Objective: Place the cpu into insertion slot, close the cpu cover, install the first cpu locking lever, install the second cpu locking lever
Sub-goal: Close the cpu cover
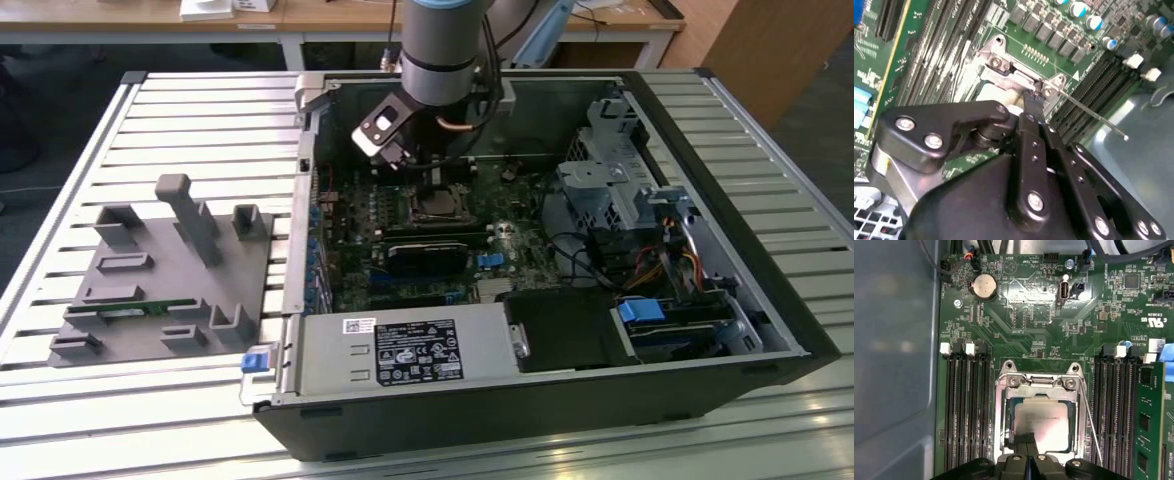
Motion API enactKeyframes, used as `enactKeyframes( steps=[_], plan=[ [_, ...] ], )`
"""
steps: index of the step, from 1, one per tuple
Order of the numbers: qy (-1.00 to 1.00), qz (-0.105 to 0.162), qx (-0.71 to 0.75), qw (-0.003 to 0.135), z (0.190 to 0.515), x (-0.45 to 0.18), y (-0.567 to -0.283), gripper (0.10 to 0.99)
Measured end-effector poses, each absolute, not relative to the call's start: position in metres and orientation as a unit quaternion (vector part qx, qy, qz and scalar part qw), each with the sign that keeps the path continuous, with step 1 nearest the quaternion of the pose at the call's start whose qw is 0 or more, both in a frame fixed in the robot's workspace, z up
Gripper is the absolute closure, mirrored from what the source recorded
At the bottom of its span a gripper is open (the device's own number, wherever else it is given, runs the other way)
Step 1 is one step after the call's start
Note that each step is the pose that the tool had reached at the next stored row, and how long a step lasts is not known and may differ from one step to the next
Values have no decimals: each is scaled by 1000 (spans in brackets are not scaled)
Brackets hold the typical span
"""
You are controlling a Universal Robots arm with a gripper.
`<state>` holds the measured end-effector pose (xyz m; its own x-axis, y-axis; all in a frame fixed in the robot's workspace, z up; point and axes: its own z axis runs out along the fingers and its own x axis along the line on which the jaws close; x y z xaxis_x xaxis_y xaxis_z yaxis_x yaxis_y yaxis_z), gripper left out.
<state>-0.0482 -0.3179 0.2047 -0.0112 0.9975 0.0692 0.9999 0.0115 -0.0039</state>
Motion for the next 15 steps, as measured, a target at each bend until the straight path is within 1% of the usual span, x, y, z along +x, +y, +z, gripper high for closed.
enactKeyframes(
  steps=[4,15],
  plan=[
    [-711,-23,-703,26,210,-48,-318,965],
    [-711,-23,-703,26,210,-37,-318,965]
  ],
)
